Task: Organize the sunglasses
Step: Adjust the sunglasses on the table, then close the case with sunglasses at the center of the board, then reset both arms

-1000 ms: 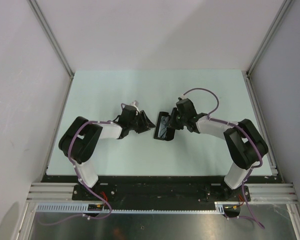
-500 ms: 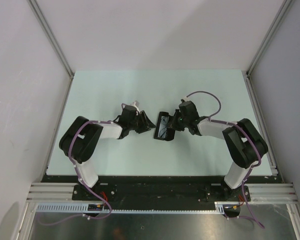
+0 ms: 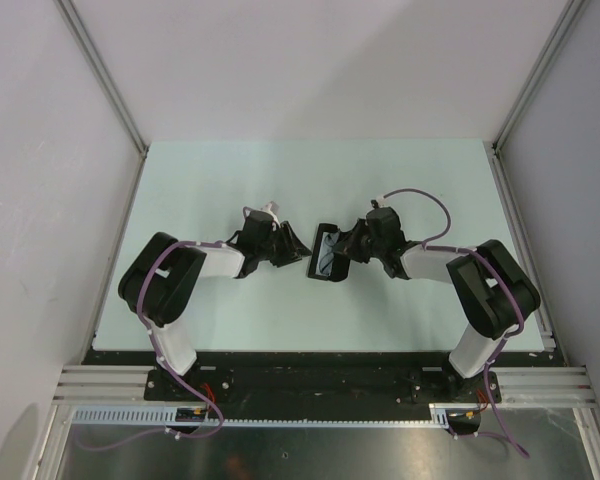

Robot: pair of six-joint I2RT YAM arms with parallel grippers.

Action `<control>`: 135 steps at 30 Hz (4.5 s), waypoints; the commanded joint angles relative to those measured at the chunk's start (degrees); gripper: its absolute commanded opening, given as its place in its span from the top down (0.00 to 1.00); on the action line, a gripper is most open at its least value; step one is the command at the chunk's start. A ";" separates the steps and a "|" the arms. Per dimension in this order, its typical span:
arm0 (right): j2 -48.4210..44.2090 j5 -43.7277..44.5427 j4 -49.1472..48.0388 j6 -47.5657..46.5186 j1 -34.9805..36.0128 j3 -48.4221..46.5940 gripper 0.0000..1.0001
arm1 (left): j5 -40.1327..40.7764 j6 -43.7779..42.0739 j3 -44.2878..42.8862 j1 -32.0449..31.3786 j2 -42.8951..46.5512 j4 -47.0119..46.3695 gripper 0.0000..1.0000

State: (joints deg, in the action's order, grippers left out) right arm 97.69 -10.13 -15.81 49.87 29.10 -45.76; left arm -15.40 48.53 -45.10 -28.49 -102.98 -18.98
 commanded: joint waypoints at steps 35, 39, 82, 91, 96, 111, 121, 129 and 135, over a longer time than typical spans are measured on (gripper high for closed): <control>4.44 -5.86 -8.97 2.60 0.52 -1.79 1.00 | 0.90 -0.98 1.51 -0.34 -1.87 5.01 0.53; 5.49 -6.48 -9.67 2.78 0.17 -1.88 1.00 | 0.81 -0.98 1.42 -0.34 -1.96 5.01 0.53; -12.18 26.04 32.86 -9.61 1.05 -9.88 0.59 | 1.86 -1.60 2.21 -0.34 -1.87 5.45 0.53; -2.69 20.34 28.40 -9.96 0.34 -8.12 0.59 | 0.81 -2.13 1.42 -0.43 -2.23 5.54 0.53; -0.92 16.47 25.40 -9.53 0.43 -8.12 0.59 | 0.72 -2.13 1.51 -0.42 -2.23 5.62 0.53; -1.80 7.93 16.26 -9.09 3.85 -8.12 0.56 | 0.11 -2.57 1.07 -1.30 -2.40 5.62 0.54; 2.50 7.32 17.22 -10.58 4.91 -11.63 0.55 | 0.81 -2.74 0.98 -1.57 -1.53 5.62 0.55; 5.76 9.51 21.52 -13.48 6.67 -15.94 0.55 | 4.14 -3.09 1.51 -1.48 1.37 6.76 0.55; 7.25 10.13 23.45 -15.14 7.55 -17.34 0.53 | 14.59 -3.01 2.39 -1.48 8.75 13.43 0.56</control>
State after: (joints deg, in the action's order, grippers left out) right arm 103.11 -1.34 4.67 37.23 35.53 -60.99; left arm -9.39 47.46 -43.83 -29.69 -99.37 -14.63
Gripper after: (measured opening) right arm 0.458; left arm 0.441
